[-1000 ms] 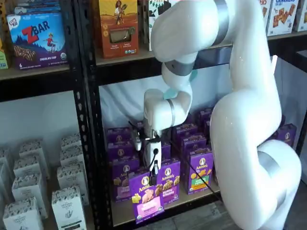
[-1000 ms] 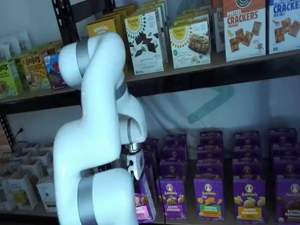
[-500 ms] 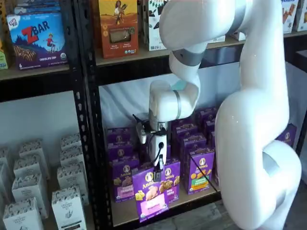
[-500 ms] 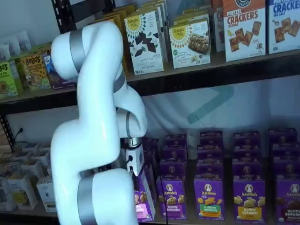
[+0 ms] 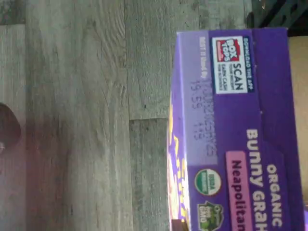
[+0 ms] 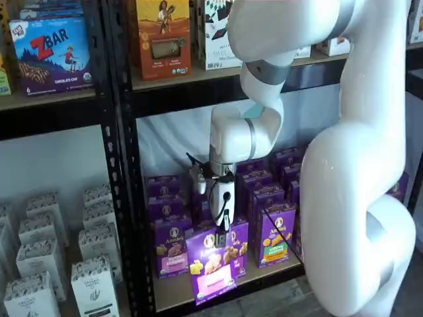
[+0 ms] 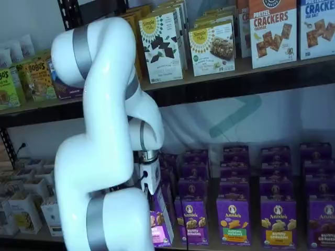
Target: Pick up the purple box with a pink patch in the middle, on the bottom shelf, the first box from the left
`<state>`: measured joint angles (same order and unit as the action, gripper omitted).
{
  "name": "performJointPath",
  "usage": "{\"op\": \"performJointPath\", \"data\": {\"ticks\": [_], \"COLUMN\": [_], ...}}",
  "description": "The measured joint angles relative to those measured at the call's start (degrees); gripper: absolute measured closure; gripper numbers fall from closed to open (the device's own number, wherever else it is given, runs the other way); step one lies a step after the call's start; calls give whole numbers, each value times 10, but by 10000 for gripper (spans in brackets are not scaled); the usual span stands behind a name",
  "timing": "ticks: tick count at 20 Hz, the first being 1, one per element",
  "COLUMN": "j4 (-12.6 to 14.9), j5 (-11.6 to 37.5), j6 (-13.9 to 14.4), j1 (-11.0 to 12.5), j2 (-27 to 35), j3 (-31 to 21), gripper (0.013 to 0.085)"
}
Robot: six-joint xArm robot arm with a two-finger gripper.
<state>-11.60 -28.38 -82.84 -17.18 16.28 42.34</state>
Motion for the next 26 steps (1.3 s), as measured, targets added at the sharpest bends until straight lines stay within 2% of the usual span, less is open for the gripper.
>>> {"op": "performJointPath", "data": {"ticks": [5,12,26], "j4": [3,-4,7], "j5": [3,-5,-31], "j6": [1,-12,-21], "j1": [1,10,31], "j2": [-15,-40,-82], "j3": [-14,-31,-52], "gripper": [650,650,650]}}
